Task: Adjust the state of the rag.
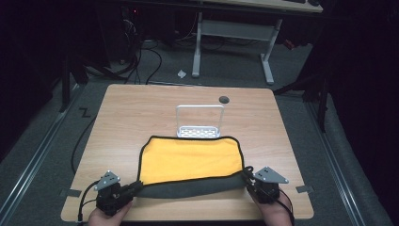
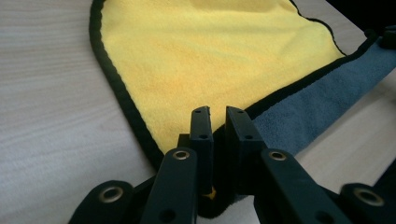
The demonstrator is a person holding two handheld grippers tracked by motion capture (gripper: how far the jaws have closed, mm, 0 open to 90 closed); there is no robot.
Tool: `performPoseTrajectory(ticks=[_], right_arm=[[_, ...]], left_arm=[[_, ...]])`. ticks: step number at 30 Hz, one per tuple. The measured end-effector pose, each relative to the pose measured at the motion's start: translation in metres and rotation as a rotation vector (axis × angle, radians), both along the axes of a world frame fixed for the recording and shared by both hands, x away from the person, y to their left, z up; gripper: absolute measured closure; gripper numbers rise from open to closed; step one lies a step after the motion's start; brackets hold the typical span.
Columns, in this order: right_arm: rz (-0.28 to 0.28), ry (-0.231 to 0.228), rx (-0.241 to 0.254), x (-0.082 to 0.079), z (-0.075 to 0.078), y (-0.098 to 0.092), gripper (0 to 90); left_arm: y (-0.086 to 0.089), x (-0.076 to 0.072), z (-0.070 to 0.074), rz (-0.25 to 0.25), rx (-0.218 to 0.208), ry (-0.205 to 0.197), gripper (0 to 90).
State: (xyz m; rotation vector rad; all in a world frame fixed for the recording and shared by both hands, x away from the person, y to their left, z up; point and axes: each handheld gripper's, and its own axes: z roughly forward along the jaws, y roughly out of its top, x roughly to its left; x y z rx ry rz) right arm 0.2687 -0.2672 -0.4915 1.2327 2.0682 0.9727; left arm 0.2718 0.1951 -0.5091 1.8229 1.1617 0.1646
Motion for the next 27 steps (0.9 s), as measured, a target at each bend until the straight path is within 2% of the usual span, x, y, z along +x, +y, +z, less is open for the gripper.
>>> performPoseTrajectory(ticks=[10, 14, 19, 21, 23, 27], right_arm=[[0.015, 0.021, 0.019, -0.042, -0.004, -0.007, 76.0], [0.009, 0.01, 0.04, -0.048, -0.002, -0.013, 70.2], [-0.014, -0.006, 0.066, -0.042, 0.001, -0.02, 68.7], [-0.029, -0.017, 0.076, -0.038, 0.004, -0.024, 68.8], [-0.042, -0.037, 0.07, -0.032, 0.008, -0.028, 69.7], [-0.07, -0.017, 0.07, -0.01, 0.007, -0.035, 78.4]], left_arm=[[0.003, -0.028, -0.012, -0.007, 0.02, 0.056, 78.4], [0.011, -0.031, -0.012, 0.027, -0.008, 0.05, 71.2], [0.016, -0.027, -0.008, 0.062, -0.036, 0.017, 67.6], [0.018, -0.022, -0.005, 0.078, -0.035, -0.001, 67.4], [0.019, -0.011, -0.004, 0.088, -0.023, -0.007, 67.4], [0.019, 0.01, -0.009, 0.108, 0.018, 0.013, 67.8]])
